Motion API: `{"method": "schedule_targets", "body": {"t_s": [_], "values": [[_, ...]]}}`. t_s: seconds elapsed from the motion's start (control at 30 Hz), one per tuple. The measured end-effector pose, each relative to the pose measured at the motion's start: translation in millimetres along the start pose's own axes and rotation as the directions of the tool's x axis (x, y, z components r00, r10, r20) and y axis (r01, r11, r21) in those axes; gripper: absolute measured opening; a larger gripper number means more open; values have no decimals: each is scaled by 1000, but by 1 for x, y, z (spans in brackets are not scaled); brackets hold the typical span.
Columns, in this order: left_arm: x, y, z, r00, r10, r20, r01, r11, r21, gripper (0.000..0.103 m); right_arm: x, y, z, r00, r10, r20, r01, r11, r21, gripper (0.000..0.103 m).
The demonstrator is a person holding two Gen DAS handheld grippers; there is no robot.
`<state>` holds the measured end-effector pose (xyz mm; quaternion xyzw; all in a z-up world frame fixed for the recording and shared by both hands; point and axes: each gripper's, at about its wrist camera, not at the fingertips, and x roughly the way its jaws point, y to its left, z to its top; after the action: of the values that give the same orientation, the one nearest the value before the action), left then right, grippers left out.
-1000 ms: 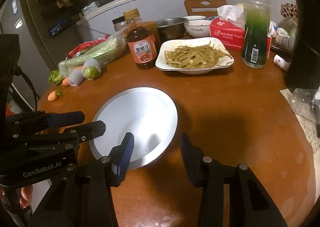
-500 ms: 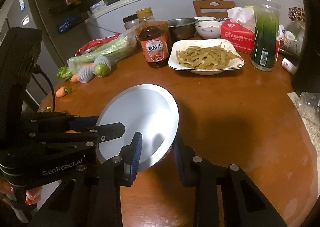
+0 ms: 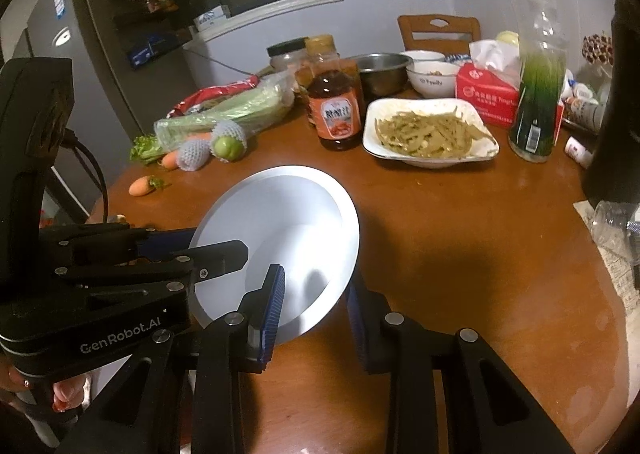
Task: Organize plates and bowls
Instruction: 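Lift the small white plate with the left gripper toward the steel bowl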
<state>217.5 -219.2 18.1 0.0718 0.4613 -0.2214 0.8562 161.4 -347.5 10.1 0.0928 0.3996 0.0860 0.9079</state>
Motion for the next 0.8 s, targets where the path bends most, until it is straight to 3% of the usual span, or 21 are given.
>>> {"method": "schedule_targets", "body": {"t_s": [0.8], "values": [[-88,21,-51,990,37,136,-31,999,-42,29,-58,71,-17,995,26,94,-17,995,-101,33]]}}
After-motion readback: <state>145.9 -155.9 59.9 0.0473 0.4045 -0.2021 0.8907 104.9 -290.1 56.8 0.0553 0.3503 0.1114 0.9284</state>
